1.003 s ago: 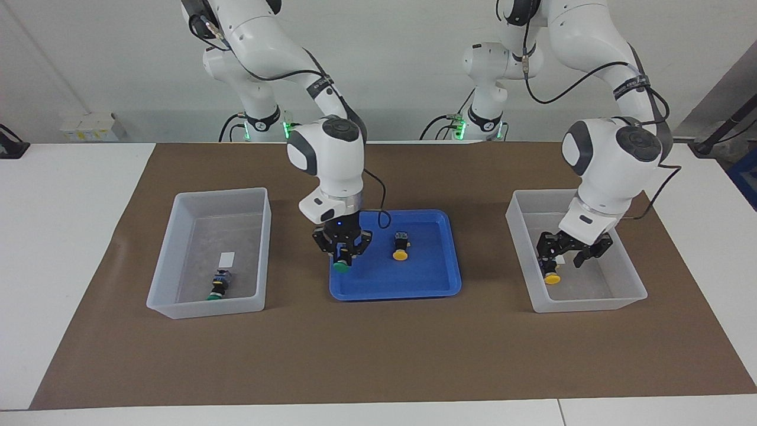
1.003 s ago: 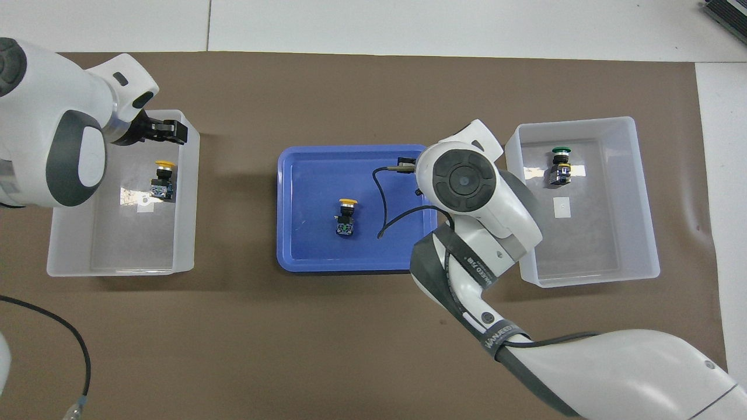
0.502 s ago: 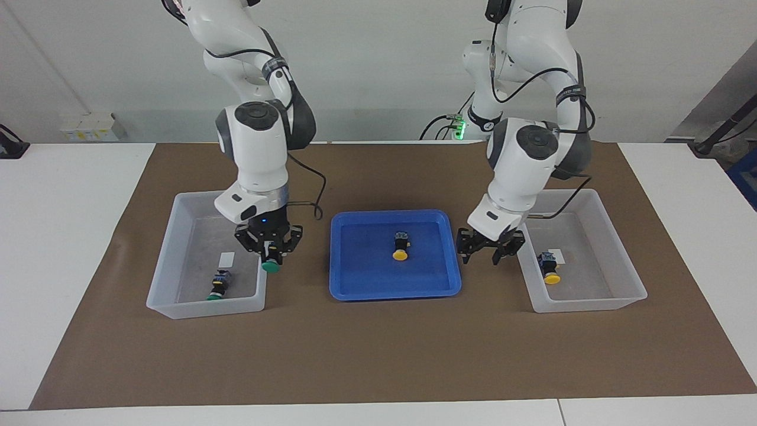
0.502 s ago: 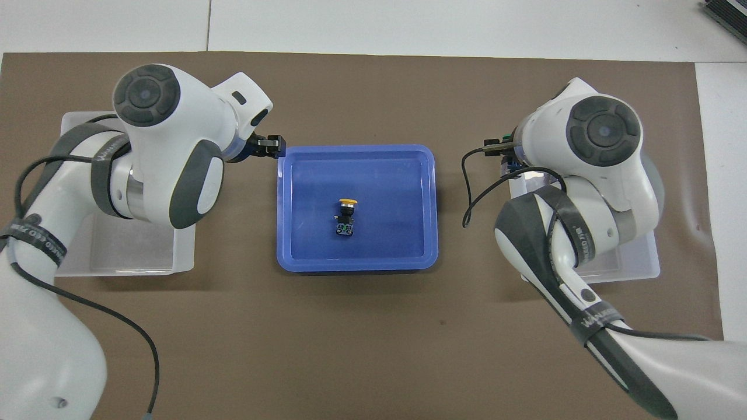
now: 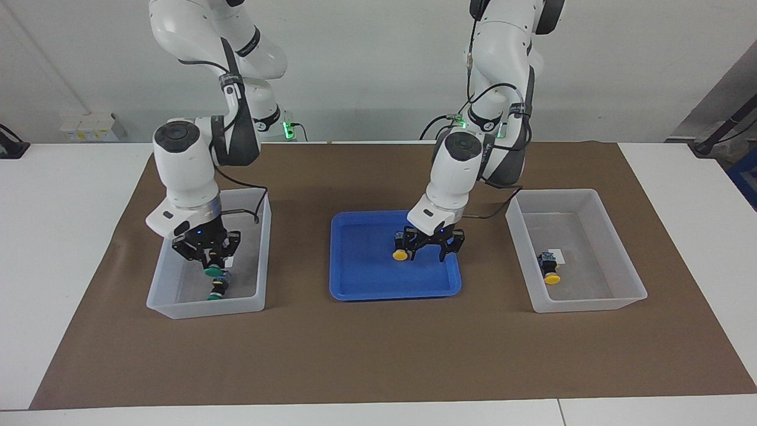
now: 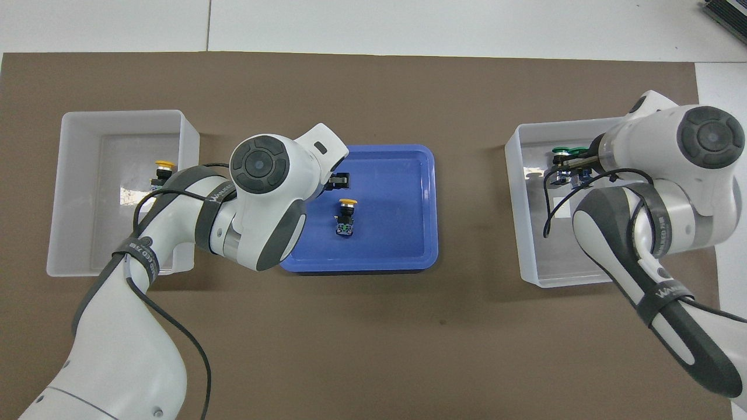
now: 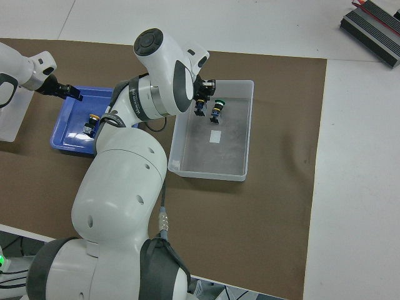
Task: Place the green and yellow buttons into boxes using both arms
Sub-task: 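Carry the green button to the box while the left gripper reaches yellow, then grasp the yellow button with the left gripper while the right gripper releases green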
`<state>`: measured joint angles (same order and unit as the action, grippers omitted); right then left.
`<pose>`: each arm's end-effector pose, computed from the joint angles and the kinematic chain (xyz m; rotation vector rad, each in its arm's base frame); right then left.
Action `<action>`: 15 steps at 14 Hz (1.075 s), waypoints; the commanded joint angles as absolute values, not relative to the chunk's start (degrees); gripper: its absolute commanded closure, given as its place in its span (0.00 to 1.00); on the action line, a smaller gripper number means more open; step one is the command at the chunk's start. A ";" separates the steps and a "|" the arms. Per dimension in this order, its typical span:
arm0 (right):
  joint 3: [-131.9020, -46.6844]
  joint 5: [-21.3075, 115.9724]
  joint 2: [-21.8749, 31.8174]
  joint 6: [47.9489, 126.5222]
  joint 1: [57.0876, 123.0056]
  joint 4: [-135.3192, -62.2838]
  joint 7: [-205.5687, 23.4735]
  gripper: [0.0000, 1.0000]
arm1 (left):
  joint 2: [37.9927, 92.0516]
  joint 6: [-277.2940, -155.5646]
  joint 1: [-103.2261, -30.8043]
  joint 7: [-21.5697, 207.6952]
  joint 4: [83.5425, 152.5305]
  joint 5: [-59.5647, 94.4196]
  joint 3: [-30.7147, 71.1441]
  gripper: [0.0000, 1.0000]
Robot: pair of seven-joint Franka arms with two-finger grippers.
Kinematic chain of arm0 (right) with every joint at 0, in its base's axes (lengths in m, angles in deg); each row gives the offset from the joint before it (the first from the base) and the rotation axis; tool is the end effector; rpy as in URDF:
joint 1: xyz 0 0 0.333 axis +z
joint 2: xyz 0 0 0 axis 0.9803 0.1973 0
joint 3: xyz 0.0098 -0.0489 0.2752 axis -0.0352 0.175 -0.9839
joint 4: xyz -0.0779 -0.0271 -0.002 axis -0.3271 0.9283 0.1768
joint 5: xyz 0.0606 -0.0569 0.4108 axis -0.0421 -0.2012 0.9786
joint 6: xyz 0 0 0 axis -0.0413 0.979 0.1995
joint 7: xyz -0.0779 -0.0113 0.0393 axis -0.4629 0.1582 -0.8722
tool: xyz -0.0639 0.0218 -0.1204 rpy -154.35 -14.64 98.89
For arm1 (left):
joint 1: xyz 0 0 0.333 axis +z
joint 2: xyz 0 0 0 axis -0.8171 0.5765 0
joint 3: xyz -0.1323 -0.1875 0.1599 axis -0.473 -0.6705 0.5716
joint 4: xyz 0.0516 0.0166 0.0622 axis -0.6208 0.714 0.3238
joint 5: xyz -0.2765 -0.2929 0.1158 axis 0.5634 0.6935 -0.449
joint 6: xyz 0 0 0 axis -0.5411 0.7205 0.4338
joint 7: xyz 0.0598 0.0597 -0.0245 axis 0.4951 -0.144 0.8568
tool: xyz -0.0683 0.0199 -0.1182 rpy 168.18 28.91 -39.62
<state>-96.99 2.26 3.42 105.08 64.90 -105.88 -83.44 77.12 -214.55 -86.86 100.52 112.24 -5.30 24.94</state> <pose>0.6456 0.0014 0.3084 2.9807 0.2648 0.3013 0.5828 -0.3439 0.2723 3.0213 -0.1584 0.2465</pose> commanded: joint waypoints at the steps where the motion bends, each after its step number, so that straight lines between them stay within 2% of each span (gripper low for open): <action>1: -97.74 3.82 3.42 109.72 62.37 -108.34 -85.94 1.00 | 76.67 -216.82 -89.33 101.09 114.30 -4.28 26.05 0.22; 3: -97.74 3.82 5.97 114.02 61.14 -108.17 -87.18 1.00 | 76.58 -218.84 -90.30 102.13 116.14 -4.37 26.05 0.22; 8: -97.65 3.82 9.14 116.76 60.69 -107.37 -87.00 1.00 | 76.49 -220.52 -92.33 103.11 118.70 -4.37 26.05 0.23; 15: -97.65 3.82 12.39 119.66 61.22 -106.14 -84.63 1.00 | 76.58 -221.22 -93.65 105.92 119.40 -4.37 26.05 0.38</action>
